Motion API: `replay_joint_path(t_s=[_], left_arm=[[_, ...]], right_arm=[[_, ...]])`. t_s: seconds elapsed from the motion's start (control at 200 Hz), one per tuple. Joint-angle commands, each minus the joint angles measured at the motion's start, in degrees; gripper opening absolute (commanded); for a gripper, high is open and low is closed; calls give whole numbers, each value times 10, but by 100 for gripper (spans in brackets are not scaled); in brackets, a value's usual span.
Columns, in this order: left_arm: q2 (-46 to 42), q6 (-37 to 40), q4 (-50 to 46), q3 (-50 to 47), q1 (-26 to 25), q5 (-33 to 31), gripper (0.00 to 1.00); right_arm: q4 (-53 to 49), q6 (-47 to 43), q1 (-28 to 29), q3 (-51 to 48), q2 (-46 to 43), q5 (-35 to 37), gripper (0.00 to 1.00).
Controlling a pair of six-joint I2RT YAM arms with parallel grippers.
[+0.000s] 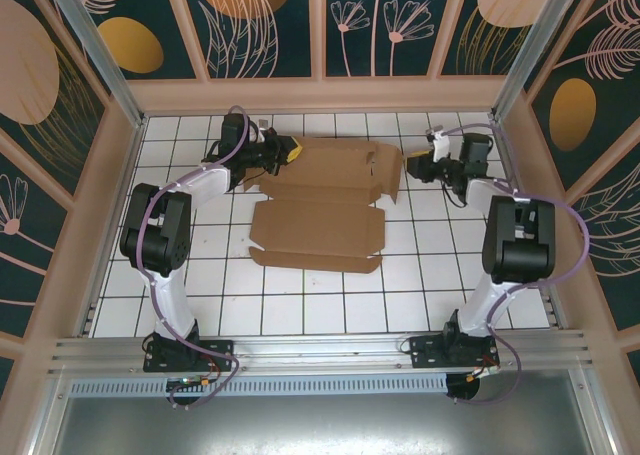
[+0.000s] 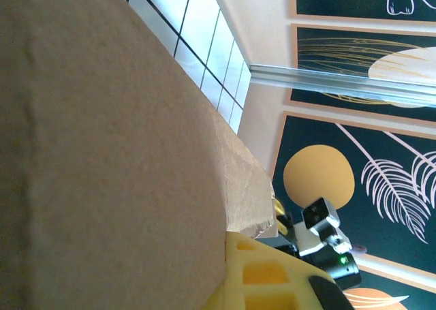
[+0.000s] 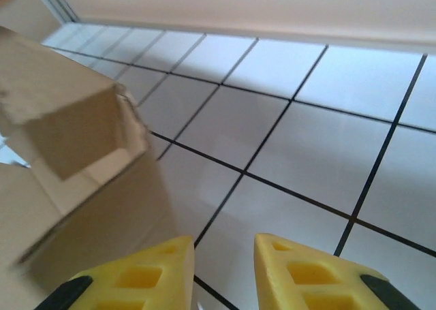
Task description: Fold the paper box
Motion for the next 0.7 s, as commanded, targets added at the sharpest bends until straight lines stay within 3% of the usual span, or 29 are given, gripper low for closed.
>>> replay_joint_path(t_s=[0.0, 0.11, 0.31, 0.691], left_arm=[[5, 12, -9, 12, 5, 10, 0], [13, 8, -14, 22, 5, 11, 0], [26, -2, -15, 40, 5, 13, 0], [25, -1, -8, 34, 5, 13, 0]], right_arm=[[-69, -47, 23, 29, 24, 24, 36], [-79, -78, 46, 28, 26, -21, 45], [-58, -69, 57, 6, 16, -79, 47], [-106, -69, 88, 56, 45, -49, 49]])
